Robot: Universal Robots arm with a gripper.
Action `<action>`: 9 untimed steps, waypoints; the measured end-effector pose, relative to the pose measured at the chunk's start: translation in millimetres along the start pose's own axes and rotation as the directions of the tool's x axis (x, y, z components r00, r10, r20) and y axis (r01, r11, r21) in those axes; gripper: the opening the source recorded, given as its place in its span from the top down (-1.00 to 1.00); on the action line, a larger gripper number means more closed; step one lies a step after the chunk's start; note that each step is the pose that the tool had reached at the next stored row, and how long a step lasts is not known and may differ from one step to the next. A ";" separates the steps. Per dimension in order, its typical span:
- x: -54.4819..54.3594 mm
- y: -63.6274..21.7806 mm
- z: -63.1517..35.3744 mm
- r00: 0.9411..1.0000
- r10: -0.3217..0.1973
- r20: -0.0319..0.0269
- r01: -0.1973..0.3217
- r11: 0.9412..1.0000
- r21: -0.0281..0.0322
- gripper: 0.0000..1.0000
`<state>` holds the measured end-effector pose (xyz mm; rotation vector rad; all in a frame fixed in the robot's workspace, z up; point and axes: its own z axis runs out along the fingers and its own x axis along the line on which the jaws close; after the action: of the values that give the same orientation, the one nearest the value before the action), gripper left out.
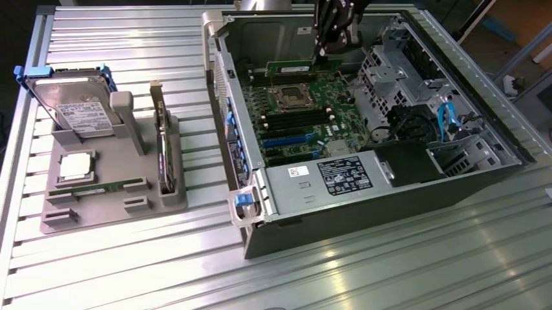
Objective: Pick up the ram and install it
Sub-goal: 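Insert the ram into the slot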
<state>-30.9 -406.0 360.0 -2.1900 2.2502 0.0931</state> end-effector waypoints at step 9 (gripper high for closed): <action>0.0 0.1 0.7 1.000 -0.022 0.001 0.022 1.000 0.017 0.76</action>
<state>-31.1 -406.0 359.3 -2.2047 2.2172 0.0755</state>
